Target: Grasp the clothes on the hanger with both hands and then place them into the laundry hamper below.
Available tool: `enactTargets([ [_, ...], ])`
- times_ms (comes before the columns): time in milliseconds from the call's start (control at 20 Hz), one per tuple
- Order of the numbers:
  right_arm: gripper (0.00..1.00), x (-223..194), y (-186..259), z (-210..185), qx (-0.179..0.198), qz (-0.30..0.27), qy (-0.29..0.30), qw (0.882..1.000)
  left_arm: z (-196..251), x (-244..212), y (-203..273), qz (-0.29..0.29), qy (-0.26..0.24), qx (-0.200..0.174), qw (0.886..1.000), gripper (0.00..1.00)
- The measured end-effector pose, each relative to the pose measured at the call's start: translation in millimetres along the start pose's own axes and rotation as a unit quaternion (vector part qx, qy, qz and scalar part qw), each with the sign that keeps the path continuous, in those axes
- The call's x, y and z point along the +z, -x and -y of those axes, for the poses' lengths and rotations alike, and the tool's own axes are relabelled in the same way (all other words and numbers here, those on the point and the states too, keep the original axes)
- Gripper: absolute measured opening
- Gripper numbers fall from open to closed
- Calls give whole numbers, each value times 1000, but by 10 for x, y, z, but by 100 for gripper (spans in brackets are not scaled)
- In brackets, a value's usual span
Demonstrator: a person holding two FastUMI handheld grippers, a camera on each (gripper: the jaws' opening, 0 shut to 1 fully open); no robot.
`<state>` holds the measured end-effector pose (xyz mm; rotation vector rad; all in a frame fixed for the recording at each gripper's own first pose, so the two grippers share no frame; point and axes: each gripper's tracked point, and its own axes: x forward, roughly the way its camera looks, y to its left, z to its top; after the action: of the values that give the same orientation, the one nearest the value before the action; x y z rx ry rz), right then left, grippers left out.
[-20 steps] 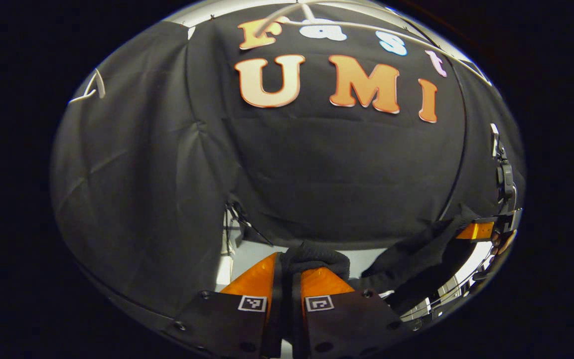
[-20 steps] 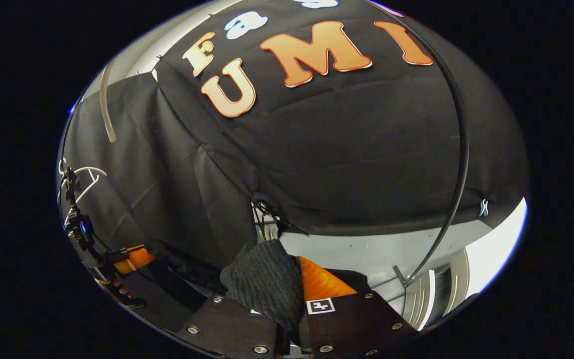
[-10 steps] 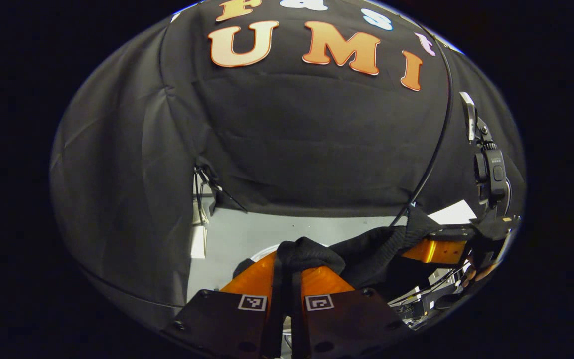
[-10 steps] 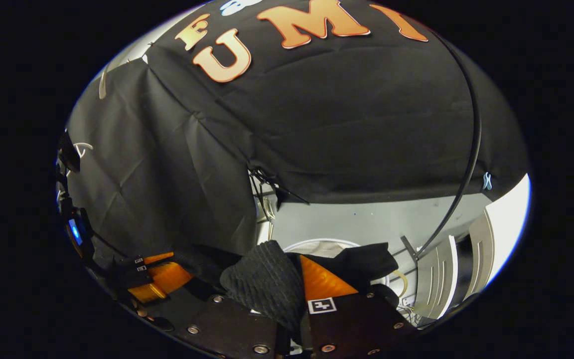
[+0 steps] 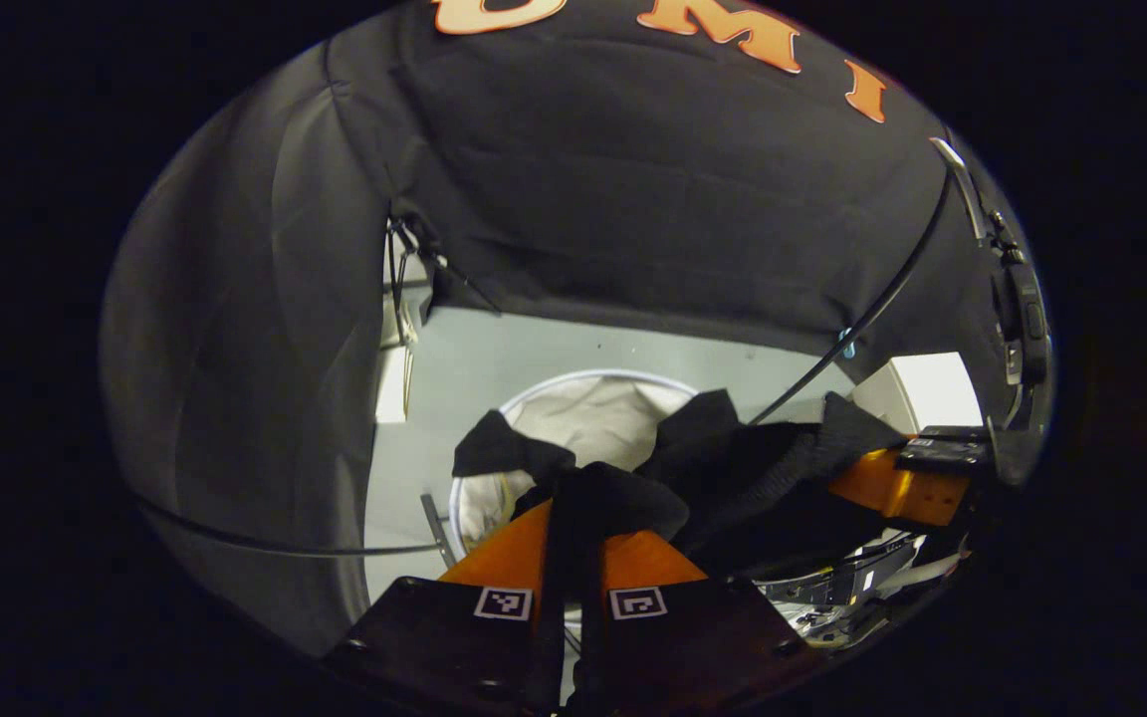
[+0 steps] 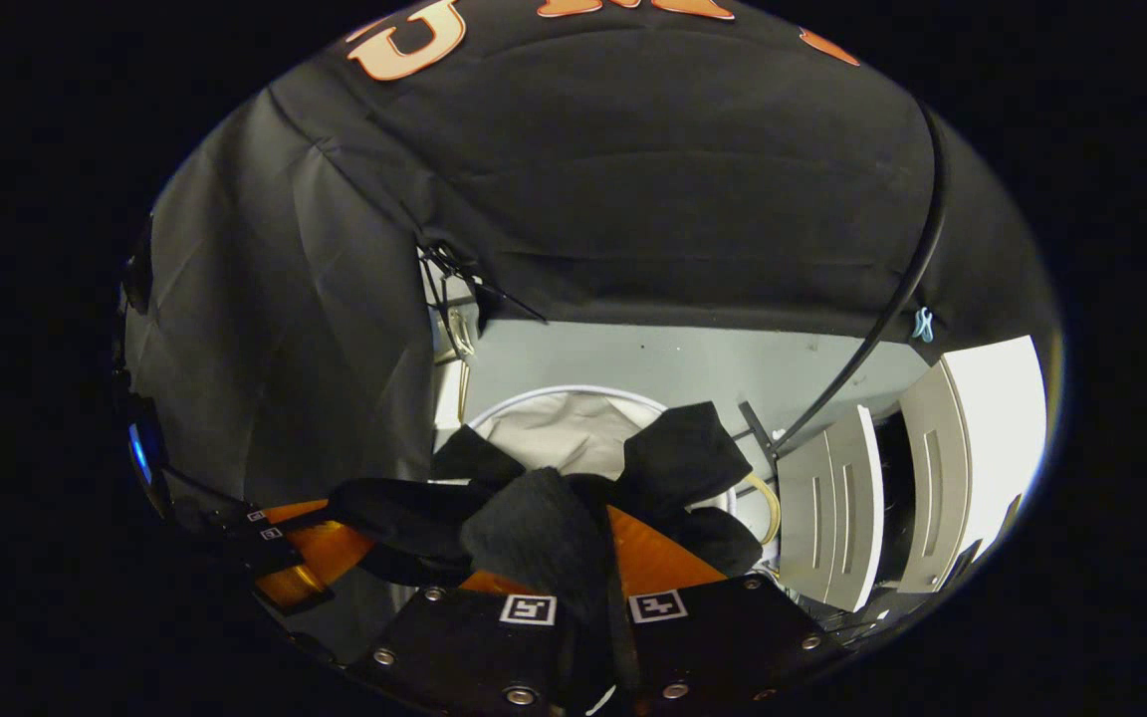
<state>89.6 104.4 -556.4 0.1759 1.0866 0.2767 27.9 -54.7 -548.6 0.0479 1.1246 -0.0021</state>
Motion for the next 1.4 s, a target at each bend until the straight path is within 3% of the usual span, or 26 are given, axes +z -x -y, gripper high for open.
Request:
enactTargets([
  [300,26,-66,18,8,-14,-14,11,1000,-162,-193,-78,-29,12,19,999,24],
  [350,17,-68,18,25,-17,-13,14,1000,-190,-158,-65,-28,16,20,999,26],
  [400,35,-76,44,53,-20,-11,19,1000,-206,-146,-77,-25,18,20,999,35],
  [450,38,-75,54,69,-24,-9,24,999,-216,-119,-84,-22,21,20,999,46],
  [500,46,-83,74,84,-29,-9,29,999,-212,-129,-71,-19,24,21,999,57],
  [550,58,-61,114,102,-35,-2,34,999,-194,-124,-42,-15,28,17,999,62],
  [650,58,-34,187,140,-48,10,41,998,-201,-101,56,-10,35,16,999,63],
  [700,80,-19,249,141,-52,15,40,998,-205,-93,112,-6,32,14,999,75],
  [800,89,-3,378,126,-58,25,36,997,-254,-25,240,7,26,25,999,99],
  [900,93,56,551,108,-62,39,38,997,-338,33,378,23,25,40,999,96],
  [1050,93,181,867,77,-65,68,45,995,-301,216,590,50,39,28,998,98],
  [1400,92,701,1956,94,-69,176,22,982,-468,942,1692,174,33,35,984,98],
])
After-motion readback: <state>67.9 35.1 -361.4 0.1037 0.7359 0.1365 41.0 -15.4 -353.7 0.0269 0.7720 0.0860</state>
